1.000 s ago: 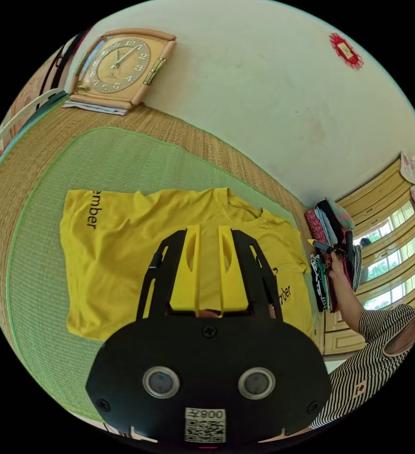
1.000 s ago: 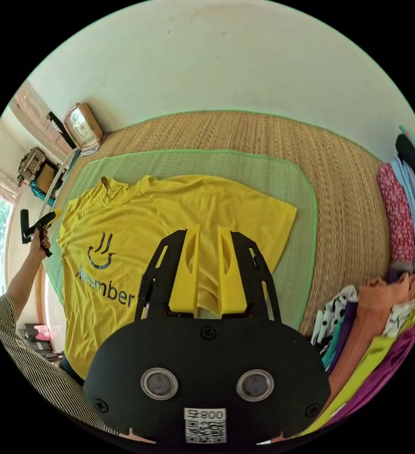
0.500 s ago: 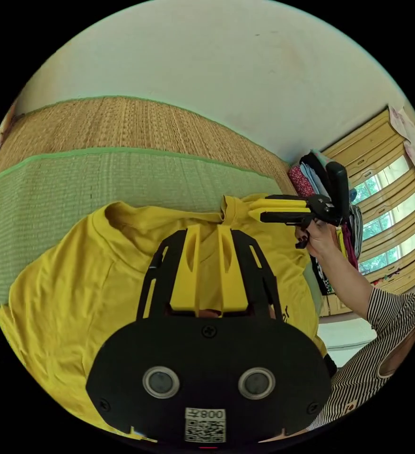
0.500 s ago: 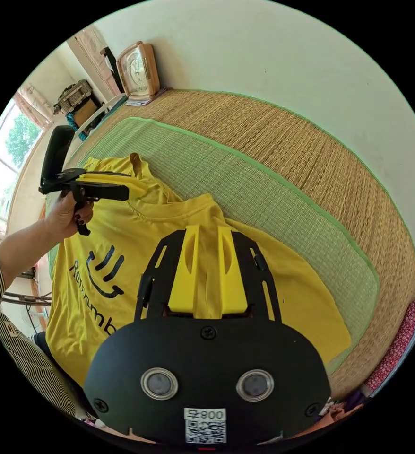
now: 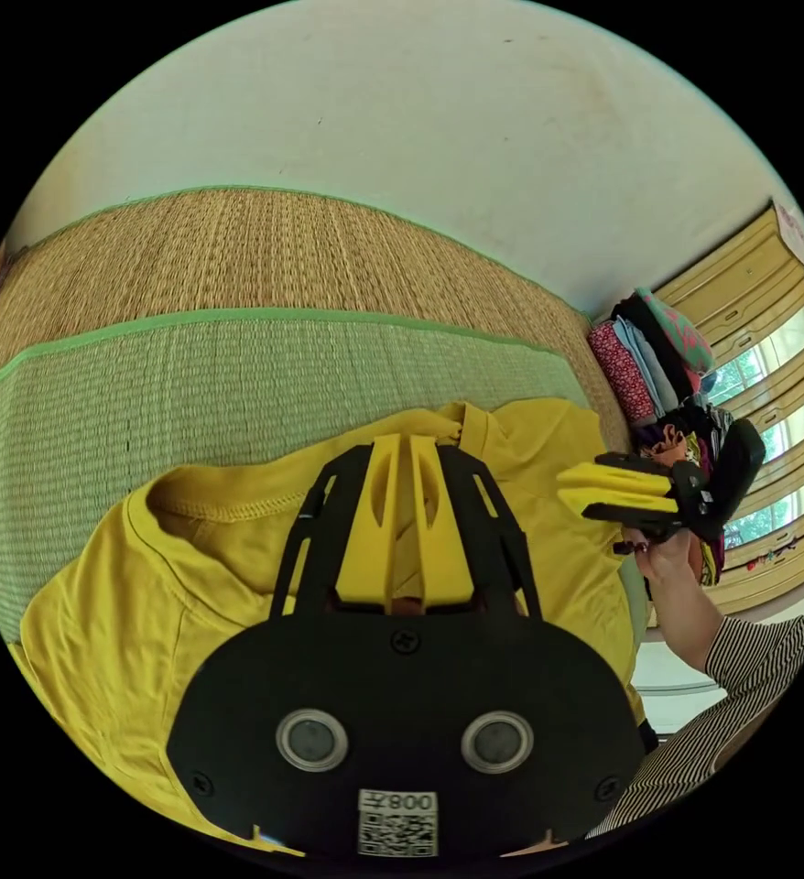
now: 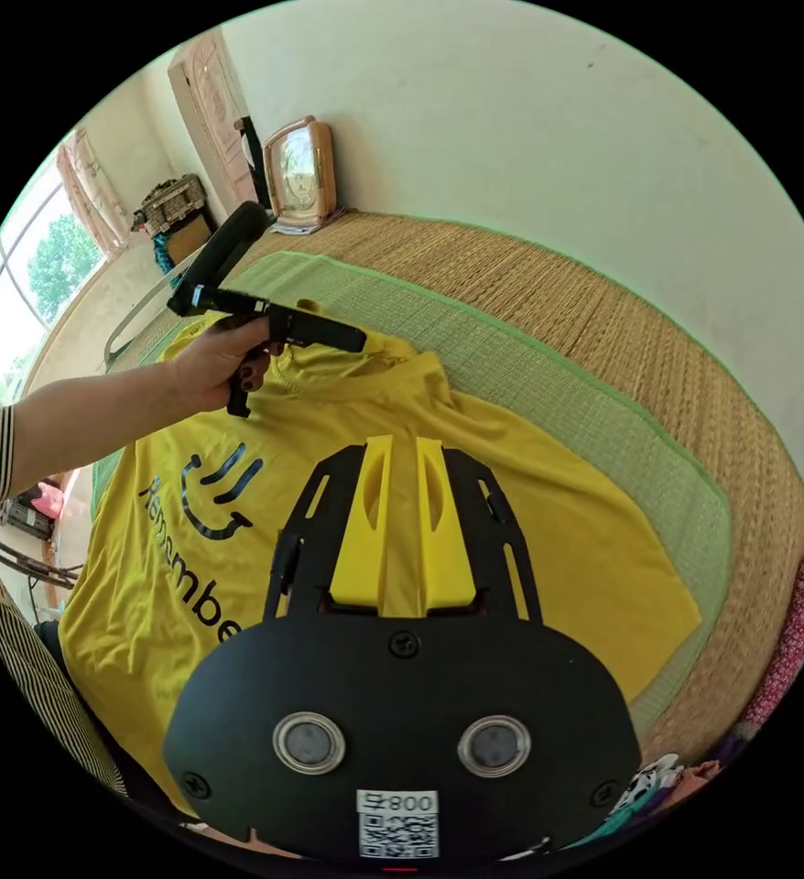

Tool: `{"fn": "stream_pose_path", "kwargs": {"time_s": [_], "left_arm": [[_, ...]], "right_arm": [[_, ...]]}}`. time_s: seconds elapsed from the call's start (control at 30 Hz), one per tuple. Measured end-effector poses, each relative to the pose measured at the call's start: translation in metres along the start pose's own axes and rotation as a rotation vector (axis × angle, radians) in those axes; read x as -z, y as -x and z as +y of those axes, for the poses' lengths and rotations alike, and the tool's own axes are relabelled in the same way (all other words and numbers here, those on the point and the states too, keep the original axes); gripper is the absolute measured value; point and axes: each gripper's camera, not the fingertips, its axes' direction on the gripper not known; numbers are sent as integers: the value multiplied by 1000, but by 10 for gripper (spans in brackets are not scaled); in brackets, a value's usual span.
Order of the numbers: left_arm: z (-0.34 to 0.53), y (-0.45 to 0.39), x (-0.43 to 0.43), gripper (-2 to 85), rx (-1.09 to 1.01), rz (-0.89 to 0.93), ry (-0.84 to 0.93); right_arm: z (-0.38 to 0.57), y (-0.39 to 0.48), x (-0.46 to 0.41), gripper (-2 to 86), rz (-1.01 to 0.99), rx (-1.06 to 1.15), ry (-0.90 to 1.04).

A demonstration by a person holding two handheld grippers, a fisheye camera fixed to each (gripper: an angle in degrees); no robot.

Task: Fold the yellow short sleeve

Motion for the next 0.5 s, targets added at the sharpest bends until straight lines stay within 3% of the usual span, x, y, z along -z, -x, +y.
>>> {"fn": "stream_pose_path", "kwargs": {"time_s": [0.13, 0.3, 0.4, 0.5], "left_arm": [[1, -17, 20, 52, -30, 2, -70], [10, -15, 67, 74, 12, -210, -170], [12, 4, 75, 68, 119, -295, -145], [11, 12, 67, 30, 180, -264, -74]], "right_arm": [[-28, -15, -19, 74, -22, 11, 60], [-49, -15, -47, 79, -7, 43, 107], [-57, -16, -68, 66, -36, 43, 170], [-59, -11, -75, 31, 0, 61, 187]]}}
